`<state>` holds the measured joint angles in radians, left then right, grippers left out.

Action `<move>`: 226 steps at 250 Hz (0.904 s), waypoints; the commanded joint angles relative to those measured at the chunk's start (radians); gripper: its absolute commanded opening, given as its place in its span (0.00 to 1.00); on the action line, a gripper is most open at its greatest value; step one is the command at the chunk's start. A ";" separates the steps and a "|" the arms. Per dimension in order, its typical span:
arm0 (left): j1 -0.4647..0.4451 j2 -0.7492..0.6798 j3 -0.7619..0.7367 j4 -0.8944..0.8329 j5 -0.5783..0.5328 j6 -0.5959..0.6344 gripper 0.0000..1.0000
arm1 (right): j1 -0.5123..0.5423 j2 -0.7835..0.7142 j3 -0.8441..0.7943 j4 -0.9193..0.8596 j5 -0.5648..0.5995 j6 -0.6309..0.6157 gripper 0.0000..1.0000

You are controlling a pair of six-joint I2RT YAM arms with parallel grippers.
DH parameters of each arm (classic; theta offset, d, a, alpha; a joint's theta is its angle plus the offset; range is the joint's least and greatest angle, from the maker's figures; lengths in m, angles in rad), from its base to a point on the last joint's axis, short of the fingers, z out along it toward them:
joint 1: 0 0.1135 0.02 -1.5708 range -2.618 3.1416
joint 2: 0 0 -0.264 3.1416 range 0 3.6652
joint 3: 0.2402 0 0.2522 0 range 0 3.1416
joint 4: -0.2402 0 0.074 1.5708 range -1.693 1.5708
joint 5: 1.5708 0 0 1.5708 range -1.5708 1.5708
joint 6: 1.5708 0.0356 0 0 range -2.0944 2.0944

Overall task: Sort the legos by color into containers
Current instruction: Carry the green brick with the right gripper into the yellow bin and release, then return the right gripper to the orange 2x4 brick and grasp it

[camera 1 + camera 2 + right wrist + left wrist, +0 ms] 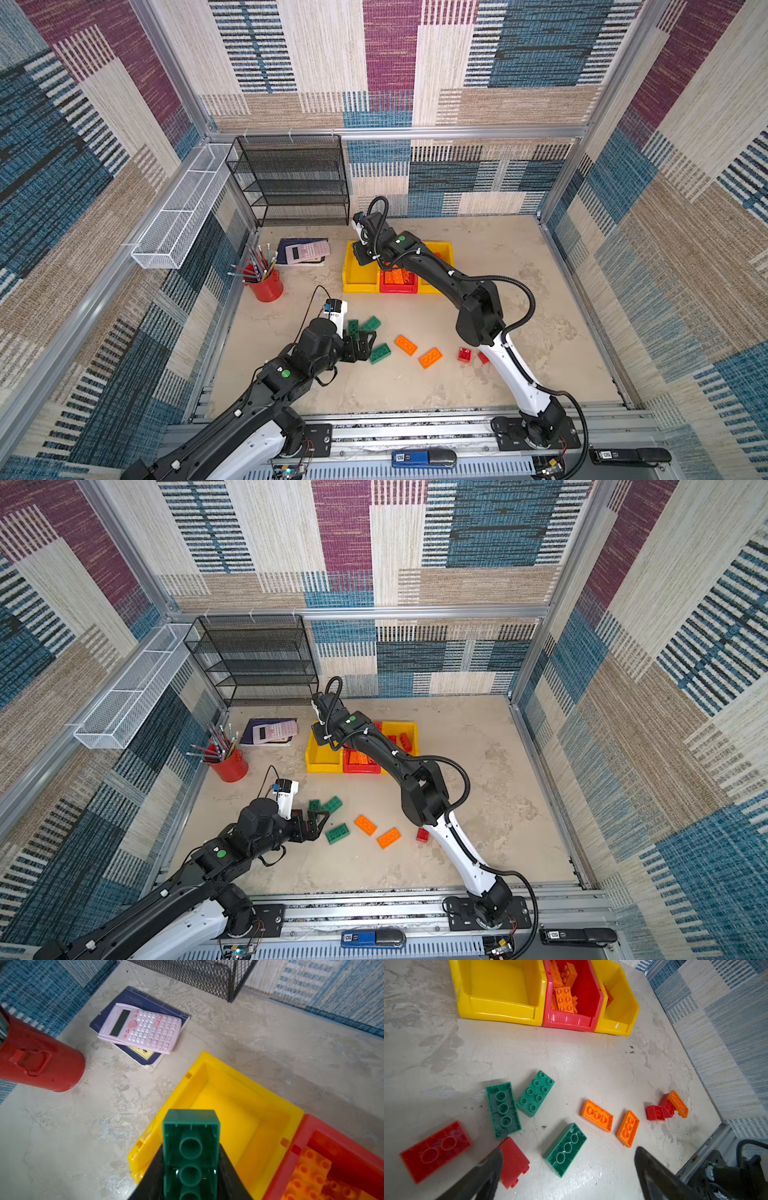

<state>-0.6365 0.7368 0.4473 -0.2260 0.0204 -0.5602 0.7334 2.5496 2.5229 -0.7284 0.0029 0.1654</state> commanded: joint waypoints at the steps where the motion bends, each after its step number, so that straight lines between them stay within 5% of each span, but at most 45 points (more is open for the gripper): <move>1: 0.012 -0.001 -0.002 0.038 0.052 0.014 0.99 | -0.002 0.017 0.011 -0.043 -0.021 -0.016 0.31; 13: 0.015 -0.003 -0.001 0.035 0.055 0.013 0.99 | -0.003 0.008 -0.010 -0.026 -0.019 -0.018 0.38; 39: 0.015 -0.012 -0.001 0.030 0.056 0.012 0.99 | -0.003 -0.040 -0.071 0.009 -0.014 -0.032 0.81; 56: 0.015 -0.020 -0.002 0.024 0.051 0.013 0.99 | -0.005 -0.093 -0.107 0.034 -0.008 -0.041 0.87; 108: 0.015 -0.040 0.014 -0.005 0.077 0.016 0.99 | -0.008 -0.284 -0.261 0.037 0.028 -0.076 0.87; 158: 0.005 -0.119 -0.033 -0.046 0.107 -0.022 0.99 | -0.008 -0.623 -0.822 0.245 -0.020 -0.041 0.81; 226: -0.020 -0.246 -0.125 -0.053 0.139 -0.067 0.99 | 0.026 -0.877 -1.319 0.329 -0.071 0.029 0.73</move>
<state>-0.6506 0.5243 0.3454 -0.2745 0.1337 -0.6022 0.7433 1.7401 1.3384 -0.4847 -0.0441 0.1493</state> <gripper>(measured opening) 0.989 0.746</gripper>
